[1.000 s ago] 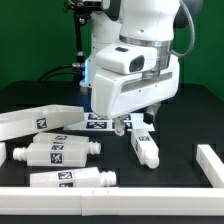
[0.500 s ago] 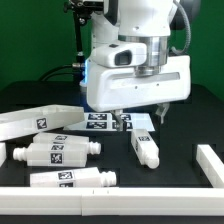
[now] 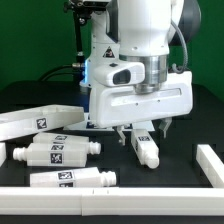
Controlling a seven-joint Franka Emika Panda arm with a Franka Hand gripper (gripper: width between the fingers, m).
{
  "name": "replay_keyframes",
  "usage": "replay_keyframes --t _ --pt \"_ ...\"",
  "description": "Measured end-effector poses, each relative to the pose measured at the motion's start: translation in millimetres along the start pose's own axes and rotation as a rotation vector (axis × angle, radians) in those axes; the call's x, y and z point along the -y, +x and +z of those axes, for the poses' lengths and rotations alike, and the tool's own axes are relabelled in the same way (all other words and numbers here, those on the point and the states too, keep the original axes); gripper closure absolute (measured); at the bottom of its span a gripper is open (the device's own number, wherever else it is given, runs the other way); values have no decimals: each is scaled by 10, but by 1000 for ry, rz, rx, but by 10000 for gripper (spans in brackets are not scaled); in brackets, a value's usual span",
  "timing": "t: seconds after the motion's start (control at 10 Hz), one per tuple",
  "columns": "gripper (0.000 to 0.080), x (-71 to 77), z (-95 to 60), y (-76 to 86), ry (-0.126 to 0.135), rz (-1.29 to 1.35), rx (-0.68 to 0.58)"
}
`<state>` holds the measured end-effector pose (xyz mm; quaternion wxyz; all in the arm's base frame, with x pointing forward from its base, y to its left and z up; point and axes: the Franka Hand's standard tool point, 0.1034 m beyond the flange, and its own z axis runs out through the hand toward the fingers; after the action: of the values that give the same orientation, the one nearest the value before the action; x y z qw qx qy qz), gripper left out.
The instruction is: Assemble desk
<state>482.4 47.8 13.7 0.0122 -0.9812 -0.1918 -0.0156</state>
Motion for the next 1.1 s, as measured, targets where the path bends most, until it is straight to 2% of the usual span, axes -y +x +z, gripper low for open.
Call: replay_keyframes --t 0.3,0.5,0.6,0.7,0.8,0.9,1.0,1.1 --pt "150 23 61 -22 -5 -50 -23" --pt "412 23 61 -20 -5 -51 -23" --pt "412 23 61 -20 -5 -51 -23" --pt "520 31 60 -23 -5 -50 -23" --pt "520 118 24 -89 0 56 -21" --pt "520 275 -60 -199 6 112 -11" --pt "520 528 -197 -304 12 174 1" --pt "520 715 -321 -311 13 206 8"
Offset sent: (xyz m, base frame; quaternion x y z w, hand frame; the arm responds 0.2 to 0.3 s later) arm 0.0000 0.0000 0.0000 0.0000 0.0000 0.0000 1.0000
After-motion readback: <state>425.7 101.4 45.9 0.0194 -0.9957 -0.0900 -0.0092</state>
